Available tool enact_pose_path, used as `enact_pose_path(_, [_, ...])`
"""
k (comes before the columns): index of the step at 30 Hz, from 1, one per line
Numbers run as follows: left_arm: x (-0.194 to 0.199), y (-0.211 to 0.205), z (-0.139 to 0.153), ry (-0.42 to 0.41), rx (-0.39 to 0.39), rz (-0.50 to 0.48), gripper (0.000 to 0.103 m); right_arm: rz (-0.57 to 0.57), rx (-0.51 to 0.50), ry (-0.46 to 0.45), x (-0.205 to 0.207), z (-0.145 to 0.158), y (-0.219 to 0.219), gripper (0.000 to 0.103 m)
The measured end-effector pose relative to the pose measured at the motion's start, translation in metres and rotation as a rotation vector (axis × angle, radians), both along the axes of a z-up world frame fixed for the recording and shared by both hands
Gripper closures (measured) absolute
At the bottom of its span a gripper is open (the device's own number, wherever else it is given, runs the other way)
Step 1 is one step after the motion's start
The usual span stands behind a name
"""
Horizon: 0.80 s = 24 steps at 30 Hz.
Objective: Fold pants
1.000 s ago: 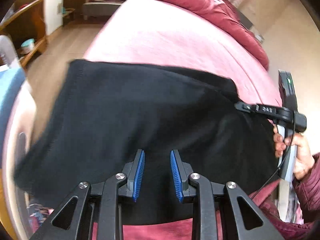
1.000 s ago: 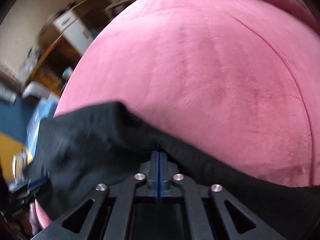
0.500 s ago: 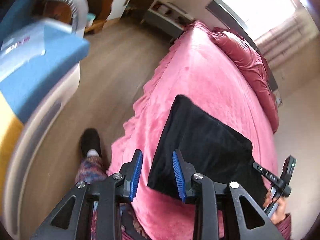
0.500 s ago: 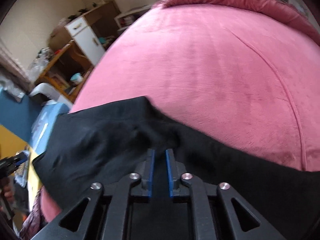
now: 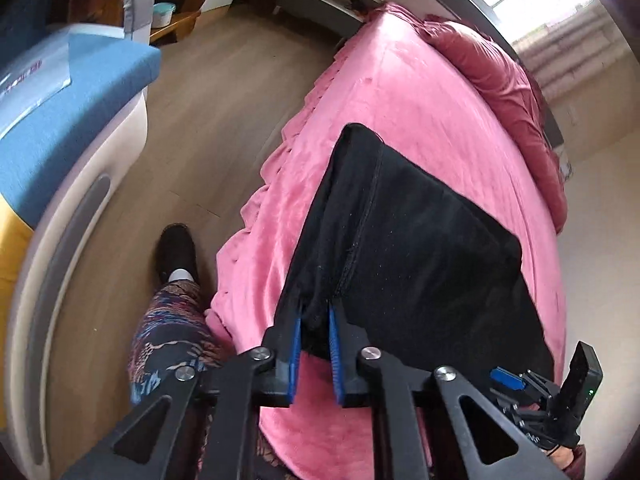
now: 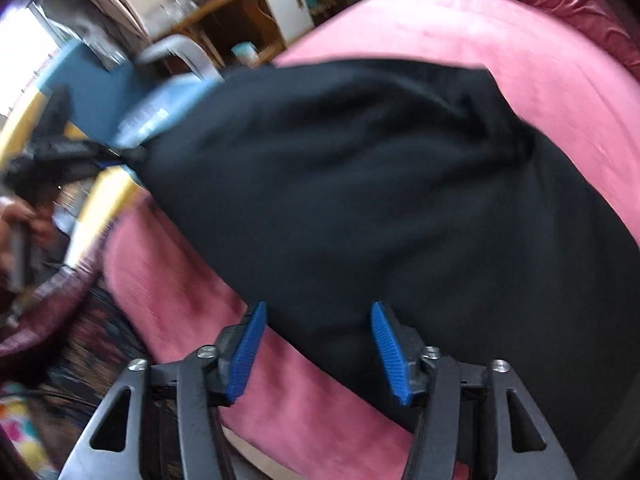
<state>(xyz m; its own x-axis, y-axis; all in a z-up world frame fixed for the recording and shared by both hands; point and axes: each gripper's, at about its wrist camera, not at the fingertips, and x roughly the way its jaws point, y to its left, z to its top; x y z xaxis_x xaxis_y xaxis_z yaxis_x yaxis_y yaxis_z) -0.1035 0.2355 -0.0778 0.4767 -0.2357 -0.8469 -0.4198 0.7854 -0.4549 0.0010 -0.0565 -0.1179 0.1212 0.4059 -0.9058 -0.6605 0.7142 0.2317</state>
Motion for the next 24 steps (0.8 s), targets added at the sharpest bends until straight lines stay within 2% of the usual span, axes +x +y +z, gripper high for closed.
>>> enact_pose_path(3, [0.002,-0.008,-0.01,0.072,0.097,-0.043,0.091,-0.03,0.025,0.027,-0.005,-0.009,-0.014,0.067])
enact_pose_path(5, [0.003,-0.011,-0.018,0.097,0.099,-0.045,0.09,-0.066,0.048,0.044,-0.001,-0.014,-0.024,0.069])
enact_pose_path(7, [0.003,-0.017,-0.013,0.093,0.137,-0.071,0.088,-0.098,0.079,0.066,0.002,-0.017,-0.033,0.071])
enact_pose_path(8, [0.003,-0.018,-0.007,0.082,0.146,-0.08,0.087,-0.1,0.084,0.066,0.003,-0.016,-0.034,0.07])
enact_pose_path(10, [0.001,-0.017,0.005,0.068,0.172,-0.056,0.074,-0.108,0.092,0.069,0.004,-0.018,-0.034,0.07])
enact_pose_path(13, [-0.001,-0.015,0.024,0.028,0.224,0.005,0.074,-0.132,0.124,0.083,0.007,-0.02,-0.048,0.068])
enact_pose_path(16, [0.001,-0.029,0.047,-0.075,0.245,-0.001,0.074,-0.17,0.154,0.089,0.014,-0.006,-0.068,0.067])
enact_pose_path(18, [0.008,-0.046,0.058,-0.127,0.279,-0.044,0.074,-0.212,0.179,0.086,0.02,0.001,-0.086,0.062])
enact_pose_path(21, [0.024,-0.082,0.062,-0.185,0.228,-0.176,0.074,-0.311,0.211,0.069,0.021,0.013,-0.121,0.062])
enact_pose_path(24, [0.041,-0.125,0.051,-0.176,0.21,-0.31,0.073,-0.455,0.232,0.048,0.021,0.021,-0.169,0.062])
